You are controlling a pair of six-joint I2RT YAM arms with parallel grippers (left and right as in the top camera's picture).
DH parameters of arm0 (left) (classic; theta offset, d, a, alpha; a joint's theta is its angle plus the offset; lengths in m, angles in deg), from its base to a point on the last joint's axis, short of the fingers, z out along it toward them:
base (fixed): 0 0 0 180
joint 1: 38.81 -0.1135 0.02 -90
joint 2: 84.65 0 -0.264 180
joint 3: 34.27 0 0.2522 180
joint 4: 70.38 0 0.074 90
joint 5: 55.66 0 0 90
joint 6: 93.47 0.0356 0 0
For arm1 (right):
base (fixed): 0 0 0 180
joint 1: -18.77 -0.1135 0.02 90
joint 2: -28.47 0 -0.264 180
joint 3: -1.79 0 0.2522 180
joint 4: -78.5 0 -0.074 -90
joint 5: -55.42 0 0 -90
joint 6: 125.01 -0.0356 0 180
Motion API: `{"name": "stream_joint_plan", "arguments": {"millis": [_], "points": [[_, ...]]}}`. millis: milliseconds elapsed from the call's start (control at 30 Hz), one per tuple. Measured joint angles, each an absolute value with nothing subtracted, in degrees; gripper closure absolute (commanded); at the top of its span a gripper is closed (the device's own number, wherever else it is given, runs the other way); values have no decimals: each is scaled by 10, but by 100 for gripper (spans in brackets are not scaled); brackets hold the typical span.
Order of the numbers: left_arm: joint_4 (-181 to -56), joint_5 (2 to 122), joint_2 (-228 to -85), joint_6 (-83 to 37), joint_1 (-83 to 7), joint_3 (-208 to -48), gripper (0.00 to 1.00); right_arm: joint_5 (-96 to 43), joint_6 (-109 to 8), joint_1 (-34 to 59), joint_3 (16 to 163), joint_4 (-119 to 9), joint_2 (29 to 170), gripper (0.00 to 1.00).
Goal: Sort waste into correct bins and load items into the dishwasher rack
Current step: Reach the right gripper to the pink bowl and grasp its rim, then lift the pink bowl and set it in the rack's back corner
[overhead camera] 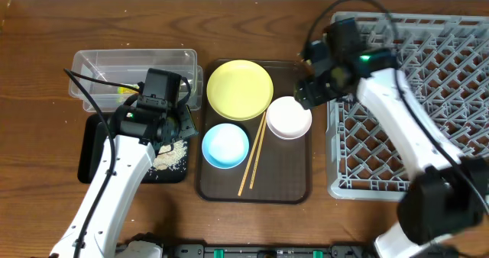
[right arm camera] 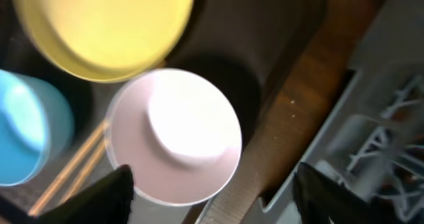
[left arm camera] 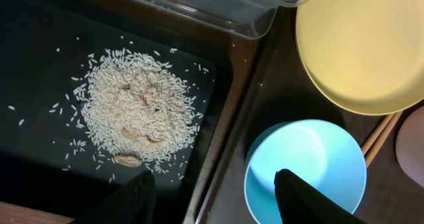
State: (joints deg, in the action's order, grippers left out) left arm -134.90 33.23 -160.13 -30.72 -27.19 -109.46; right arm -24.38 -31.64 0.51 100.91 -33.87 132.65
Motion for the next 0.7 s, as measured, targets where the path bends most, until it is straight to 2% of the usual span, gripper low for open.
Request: {"name": "stream_joint_plan", "arguments": {"millis": [133, 233, 367, 467, 567, 700], "points": [[-1349, 328, -1601, -307, -272, -1095, 39, -257, -333, 1, 1009, -340, 1379, 44], [-1349, 326, -1601, -307, -272, -1095, 39, -265, -346, 1, 1009, -340, 1412, 60], [-1349, 326, -1601, -307, -272, -1095, 39, -267, -358, 1, 1009, -338, 1438, 68], [-1349, 326, -1601, -307, -272, -1095, 39, -269, -361, 1, 1009, -338, 1441, 79], [-1349, 326, -1601, -307, -272, -1095, 39, -269, -363, 1, 1009, -338, 1441, 83], [-1349, 326, -1601, -307, -272, -1095, 39, -269, -363, 1, 1009, -336, 1441, 83]]}}
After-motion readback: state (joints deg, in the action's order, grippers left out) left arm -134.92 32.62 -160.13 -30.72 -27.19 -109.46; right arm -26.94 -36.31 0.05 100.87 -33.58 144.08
